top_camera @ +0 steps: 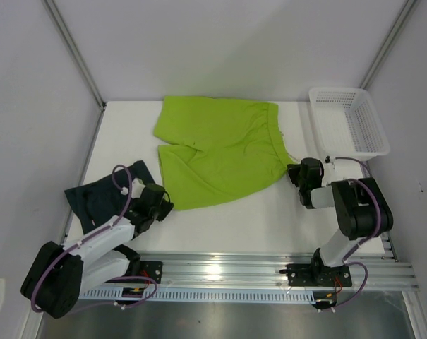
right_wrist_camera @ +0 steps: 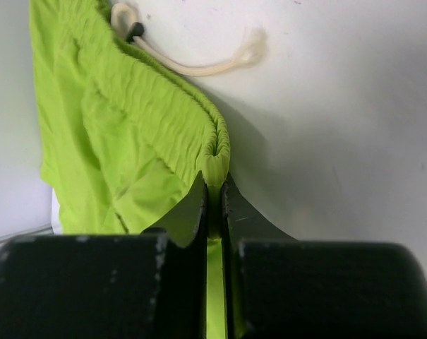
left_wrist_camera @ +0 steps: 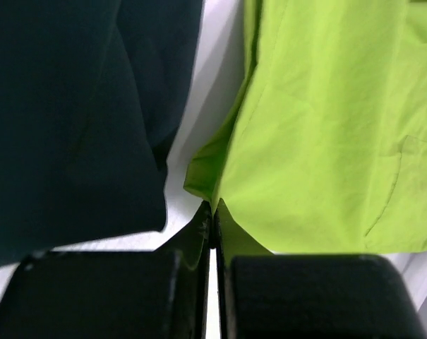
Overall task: Fold and stack the shorts
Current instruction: Fold the shorts
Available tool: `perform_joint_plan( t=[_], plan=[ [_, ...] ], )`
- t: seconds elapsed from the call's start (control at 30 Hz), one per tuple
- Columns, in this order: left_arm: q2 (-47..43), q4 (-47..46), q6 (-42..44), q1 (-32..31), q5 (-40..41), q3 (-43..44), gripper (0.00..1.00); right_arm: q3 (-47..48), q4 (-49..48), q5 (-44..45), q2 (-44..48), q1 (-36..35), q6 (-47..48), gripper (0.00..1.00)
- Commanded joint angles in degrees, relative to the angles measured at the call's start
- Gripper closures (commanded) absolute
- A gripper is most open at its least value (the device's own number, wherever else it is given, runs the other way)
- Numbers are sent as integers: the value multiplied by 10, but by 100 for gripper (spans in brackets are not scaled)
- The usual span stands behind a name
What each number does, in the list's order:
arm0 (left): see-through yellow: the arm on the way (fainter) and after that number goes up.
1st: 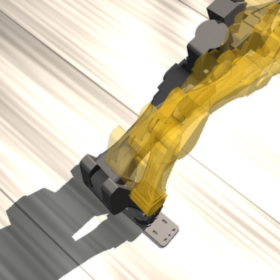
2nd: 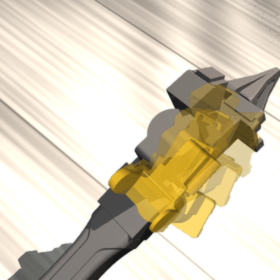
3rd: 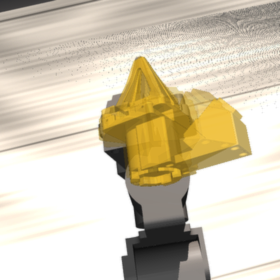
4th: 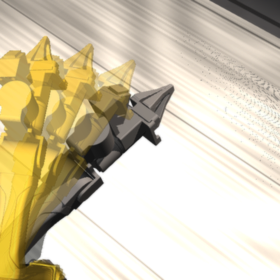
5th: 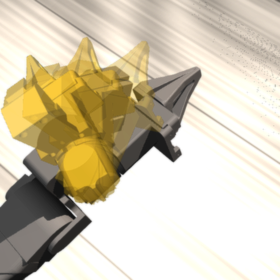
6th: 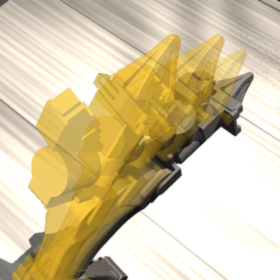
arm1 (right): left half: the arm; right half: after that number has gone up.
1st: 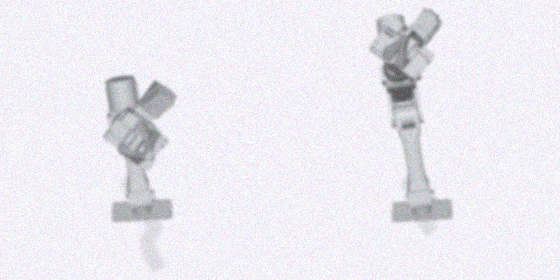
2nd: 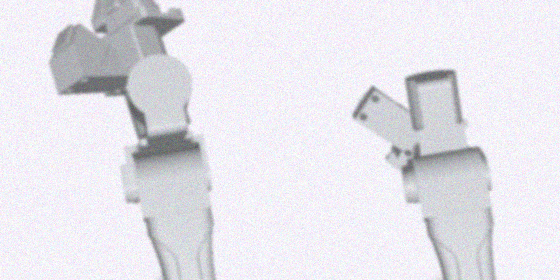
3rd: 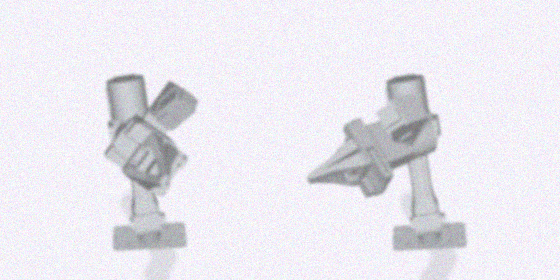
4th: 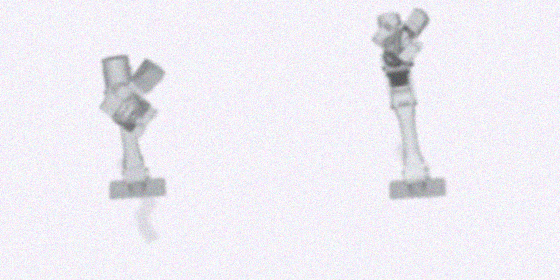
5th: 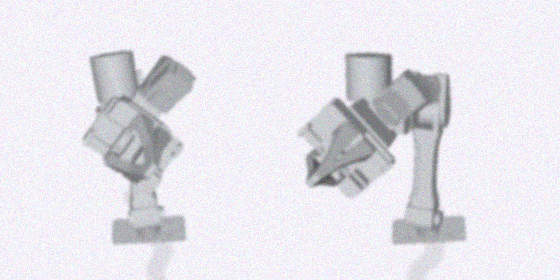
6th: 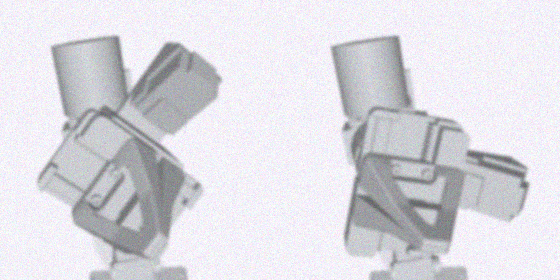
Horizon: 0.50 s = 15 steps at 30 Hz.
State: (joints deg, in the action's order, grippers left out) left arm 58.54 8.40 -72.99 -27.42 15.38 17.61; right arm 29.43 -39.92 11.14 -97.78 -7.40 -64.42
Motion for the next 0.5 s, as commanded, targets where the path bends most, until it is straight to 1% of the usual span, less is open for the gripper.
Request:
perform_joint_plan(
  t=[0.0,0.03,0.07,0.1,0.13,0.17,0.2,0.23,0.3,0.33,0.47],
  plan=[
    [-42,51,34,-4,24,42,100,9,123,64,110,-17,4,100],
    [-52,66,52,-4,25,49,100,20,237,84,134,-23,-3,100],
    [-75,99,60,-3,26,57,100,32,289,95,157,-28,-6,100],
    [-86,116,66,-3,28,60,100,50,340,109,200,-43,-12,100],
    [-101,142,78,-3,25,65,100,55,429,123,222,-52,-17,100],
    [-131,158,82,-3,21,69,100,58,463,145,244,-60,-22,100],
    [-147,172,85,-3,19,70,100,59,494,147,263,-66,-31,100],
    [-163,187,90,-3,9,74,100,56,542,146,302,-71,-34,100],
    [-208,233,98,-3,5,94,100,52,610,136,337,-73,-48,100],
    [-233,259,103,-2,4,102,100,48,628,130,369,-77,-47,100],
    [-260,306,129,-2,14,179,100,45,715,129,442,-94,-55,100]
  ],
)
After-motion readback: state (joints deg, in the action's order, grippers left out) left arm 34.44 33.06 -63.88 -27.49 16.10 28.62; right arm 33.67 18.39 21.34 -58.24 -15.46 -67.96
